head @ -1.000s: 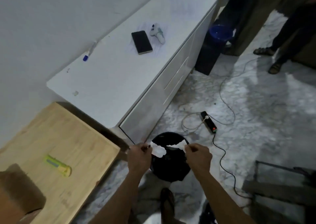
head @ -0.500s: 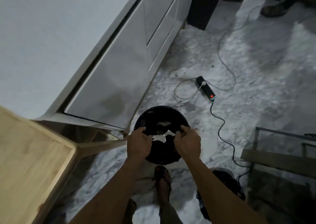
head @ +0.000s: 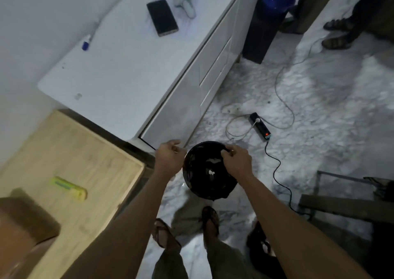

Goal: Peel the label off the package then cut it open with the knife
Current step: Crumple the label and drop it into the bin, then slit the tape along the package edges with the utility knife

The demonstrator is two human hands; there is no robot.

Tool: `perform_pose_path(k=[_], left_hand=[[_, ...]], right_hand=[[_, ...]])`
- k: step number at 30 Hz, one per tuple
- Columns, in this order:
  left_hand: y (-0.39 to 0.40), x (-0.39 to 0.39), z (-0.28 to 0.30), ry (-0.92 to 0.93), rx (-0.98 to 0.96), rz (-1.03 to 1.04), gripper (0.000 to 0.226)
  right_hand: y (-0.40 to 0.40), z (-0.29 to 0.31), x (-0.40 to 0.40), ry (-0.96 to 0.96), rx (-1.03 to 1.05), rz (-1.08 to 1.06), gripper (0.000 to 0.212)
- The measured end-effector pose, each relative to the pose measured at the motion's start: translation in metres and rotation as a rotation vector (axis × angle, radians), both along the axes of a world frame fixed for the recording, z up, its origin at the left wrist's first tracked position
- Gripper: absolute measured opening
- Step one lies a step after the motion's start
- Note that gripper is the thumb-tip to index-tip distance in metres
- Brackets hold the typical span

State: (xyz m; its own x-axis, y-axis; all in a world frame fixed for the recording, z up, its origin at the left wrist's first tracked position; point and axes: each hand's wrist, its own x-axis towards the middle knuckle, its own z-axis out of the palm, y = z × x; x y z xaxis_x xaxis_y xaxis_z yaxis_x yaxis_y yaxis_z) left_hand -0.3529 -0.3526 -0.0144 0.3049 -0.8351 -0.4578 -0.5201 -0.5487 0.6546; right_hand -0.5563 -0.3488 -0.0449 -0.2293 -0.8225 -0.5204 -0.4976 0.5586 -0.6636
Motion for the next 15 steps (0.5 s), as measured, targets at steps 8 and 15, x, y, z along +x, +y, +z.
perform_pose_path(k=[8, 15], left_hand=[[0.04, 0.022, 0.093, 0.054, -0.154, 0.098, 0.035], [0.092, 0.09, 0.135, -0.001, -0.238, 0.244, 0.027]], right_hand=[[0.0, 0.093, 0.044, -0.189, -0.099, 0.048, 0.035], [0.002, 0.138, 0.126, -0.231, -0.218, 0.3, 0.029]])
